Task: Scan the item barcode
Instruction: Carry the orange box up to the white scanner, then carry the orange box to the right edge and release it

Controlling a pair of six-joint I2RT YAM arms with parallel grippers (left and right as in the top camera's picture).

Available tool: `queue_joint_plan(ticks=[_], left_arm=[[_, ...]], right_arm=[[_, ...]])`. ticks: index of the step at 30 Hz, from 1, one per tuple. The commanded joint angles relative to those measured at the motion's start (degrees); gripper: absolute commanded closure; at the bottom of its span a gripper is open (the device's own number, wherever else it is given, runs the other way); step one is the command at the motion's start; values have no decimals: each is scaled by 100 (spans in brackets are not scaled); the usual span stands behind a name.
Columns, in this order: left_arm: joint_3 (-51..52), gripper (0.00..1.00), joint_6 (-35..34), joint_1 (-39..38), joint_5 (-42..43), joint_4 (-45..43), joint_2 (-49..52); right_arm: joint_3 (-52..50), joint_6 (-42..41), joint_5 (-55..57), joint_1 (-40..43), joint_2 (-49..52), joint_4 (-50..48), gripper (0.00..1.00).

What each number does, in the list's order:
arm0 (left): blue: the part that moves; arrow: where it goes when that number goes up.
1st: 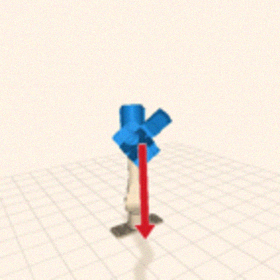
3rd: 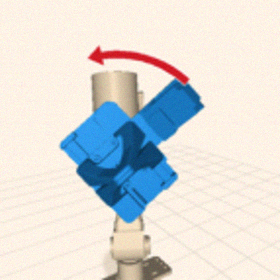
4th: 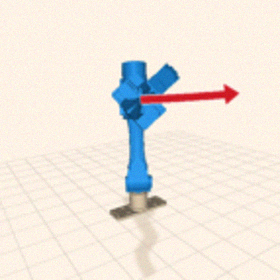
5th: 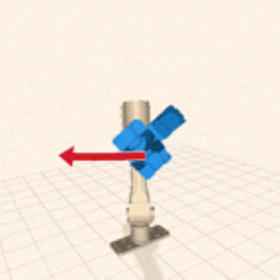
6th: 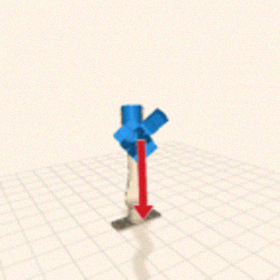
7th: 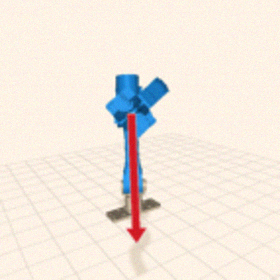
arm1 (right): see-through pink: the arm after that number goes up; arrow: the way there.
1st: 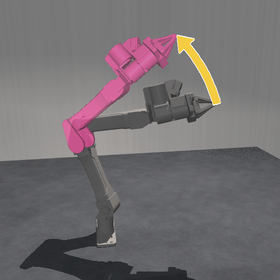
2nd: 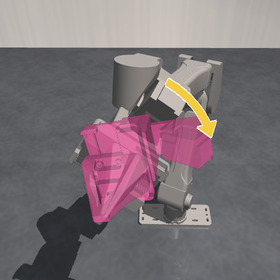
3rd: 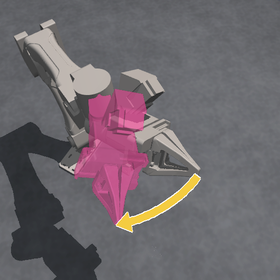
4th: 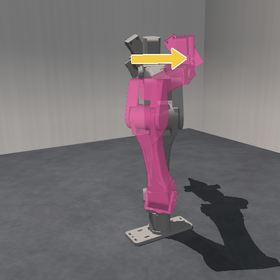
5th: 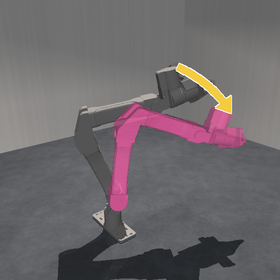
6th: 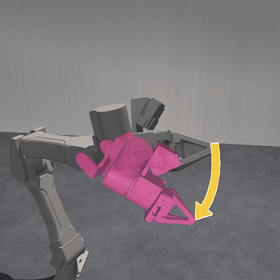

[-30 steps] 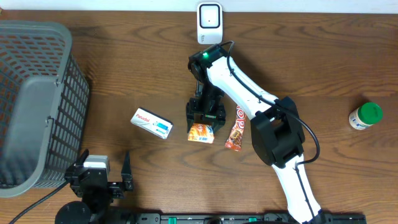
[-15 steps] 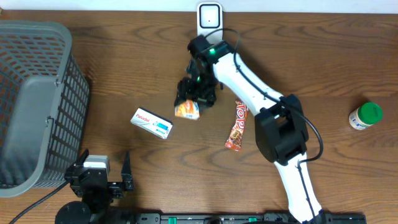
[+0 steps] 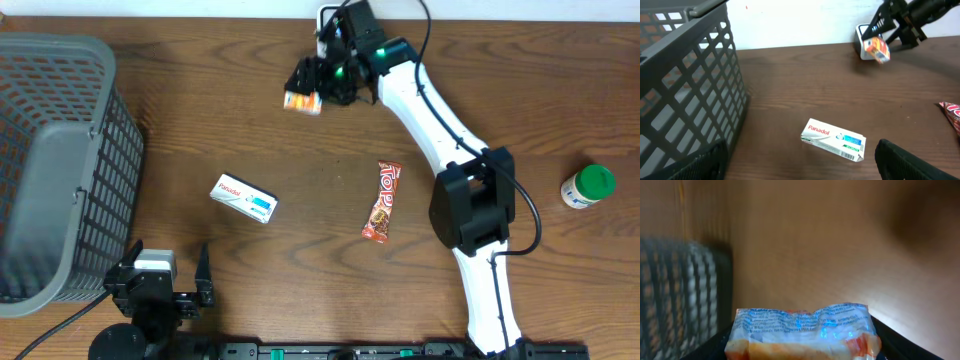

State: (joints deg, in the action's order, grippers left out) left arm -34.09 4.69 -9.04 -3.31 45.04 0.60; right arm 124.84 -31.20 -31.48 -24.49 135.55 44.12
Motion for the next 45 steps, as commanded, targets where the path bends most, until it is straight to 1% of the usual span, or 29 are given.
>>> queue_joint_plan(ticks=[1, 5, 9, 15, 19, 27, 32, 38, 45], left_arm=[[11, 7, -11, 24, 13, -4, -37], [11, 7, -11, 24, 13, -4, -37], [11, 7, -11, 24, 13, -4, -37], [11, 7, -11, 24, 13, -4, -37], [11, 7, -11, 24, 13, -4, -37], [11, 7, -11, 24, 13, -4, -37], [11, 7, -11, 24, 13, -4, -37], [11, 7, -11, 24, 13, -4, -37], [11, 7, -11, 24, 13, -4, -37]], right_arm=[[122, 31, 922, 87, -22, -323, 34], [122, 568, 1600, 59, -22, -994, 34], [120, 752, 2531, 9, -22, -1493, 36], [76, 903, 3766, -2, 85, -2308, 35], [76, 903, 4024, 31, 385, -2975, 31], [76, 1266, 4441, 35, 1379, -4634, 30], [76, 1268, 4693, 35, 1523, -4712, 31], [81, 1552, 4852, 39, 1502, -4750, 30], [81, 1801, 4948, 39, 1215, -4505, 30]])
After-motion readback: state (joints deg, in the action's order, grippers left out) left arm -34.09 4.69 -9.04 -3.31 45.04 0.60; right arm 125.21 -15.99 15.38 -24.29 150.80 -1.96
